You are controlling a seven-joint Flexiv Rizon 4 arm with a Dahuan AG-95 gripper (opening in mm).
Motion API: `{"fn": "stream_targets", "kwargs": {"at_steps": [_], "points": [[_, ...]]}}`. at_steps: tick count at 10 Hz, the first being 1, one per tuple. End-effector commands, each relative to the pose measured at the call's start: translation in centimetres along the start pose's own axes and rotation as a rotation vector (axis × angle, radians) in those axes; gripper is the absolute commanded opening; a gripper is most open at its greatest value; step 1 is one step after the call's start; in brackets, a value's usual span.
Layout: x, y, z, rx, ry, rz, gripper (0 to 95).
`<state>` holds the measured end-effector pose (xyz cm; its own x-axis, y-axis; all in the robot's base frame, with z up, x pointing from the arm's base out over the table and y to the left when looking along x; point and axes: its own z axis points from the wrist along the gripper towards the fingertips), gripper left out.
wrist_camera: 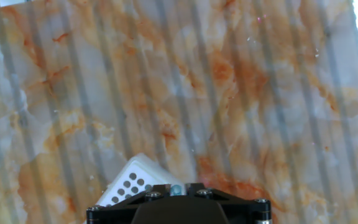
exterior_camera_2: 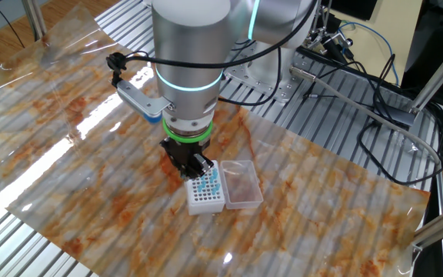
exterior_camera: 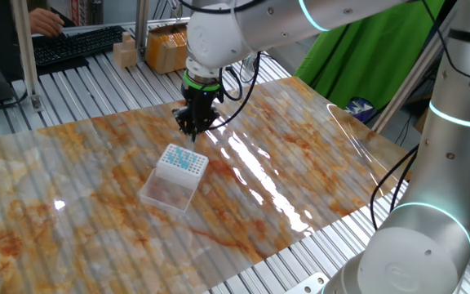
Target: Insert a medium pipette tip into the holder for medium pipette tips
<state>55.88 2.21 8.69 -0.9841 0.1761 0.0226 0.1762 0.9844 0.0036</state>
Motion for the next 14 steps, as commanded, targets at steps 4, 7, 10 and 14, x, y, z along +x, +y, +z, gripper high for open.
{"fn": "stream_targets", "kwargs": {"at_steps": [4,7,10,14], "points": [[0.36,0.14,-0.14,0.002,0.005,0.003,0.0],[0.53,0.17,-0.12,-0.003,-0.017,-0.008,0.0],[0.65,0.22,-0.15,-0.007,-0.05,-0.01,0.0],[0.95,0.4,-0.29,-0.009,-0.07,-0.005,0.0]]}}
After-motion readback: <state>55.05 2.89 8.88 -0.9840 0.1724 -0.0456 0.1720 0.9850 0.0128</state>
